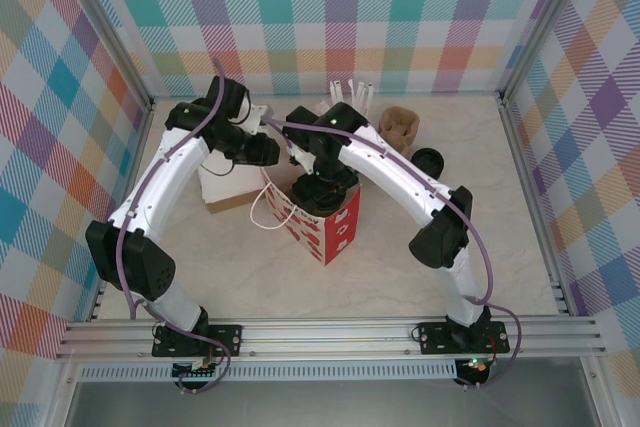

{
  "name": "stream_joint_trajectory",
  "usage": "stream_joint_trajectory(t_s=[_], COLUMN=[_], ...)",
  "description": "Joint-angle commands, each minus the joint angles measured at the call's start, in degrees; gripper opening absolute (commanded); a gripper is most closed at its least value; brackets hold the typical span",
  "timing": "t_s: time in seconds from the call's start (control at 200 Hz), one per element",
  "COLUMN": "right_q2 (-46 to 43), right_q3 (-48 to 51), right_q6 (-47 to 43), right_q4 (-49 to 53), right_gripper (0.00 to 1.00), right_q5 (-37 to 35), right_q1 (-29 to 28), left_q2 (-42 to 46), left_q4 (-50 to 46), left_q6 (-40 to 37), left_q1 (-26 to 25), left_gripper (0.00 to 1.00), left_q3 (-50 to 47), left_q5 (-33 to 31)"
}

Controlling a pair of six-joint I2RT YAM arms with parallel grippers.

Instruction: Pack the takeout coffee

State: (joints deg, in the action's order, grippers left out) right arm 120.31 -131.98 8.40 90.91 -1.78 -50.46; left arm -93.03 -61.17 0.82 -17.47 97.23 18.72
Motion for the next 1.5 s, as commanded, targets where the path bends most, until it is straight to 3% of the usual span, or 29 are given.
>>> stream_joint_trajectory(t_s=[0.0, 0.215, 0.545, 0.995, 1.495], right_q2=[-1.19, -1.66, -1.34, -0.2, 2.1], right_q3=[1.38, 2.78, 3.14, 3.13, 3.4], right_q6=[-1.71, -1.9, -0.71, -1.92, -5.5], right_q4=[0.3, -0.47, -0.29, -0.9, -1.0], right_gripper=[0.69, 0.69, 0.69, 0.69, 0.69], right_q5=[-0.93, -1.39, -1.47, -1.06, -1.38], right_q1=[-0.22, -0.24, -0.24, -0.21, -0.22], left_q2=[2.28, 3.36, 6.39, 6.36, 6.13], left_q4=[0.76, 0.02, -2.05, -1.44, 0.16], left_q6=[1.71, 2.53, 3.09, 2.6, 3.55], left_q1=[0.69, 0.77, 0.87, 0.86, 0.86], left_gripper=[0.34, 0.46, 0.46, 0.24, 0.15], left_q3=[0.09, 1.49, 0.51, -0.37, -0.55], left_q5=[-1.58, -1.81, -7.06, -5.67, -6.43])
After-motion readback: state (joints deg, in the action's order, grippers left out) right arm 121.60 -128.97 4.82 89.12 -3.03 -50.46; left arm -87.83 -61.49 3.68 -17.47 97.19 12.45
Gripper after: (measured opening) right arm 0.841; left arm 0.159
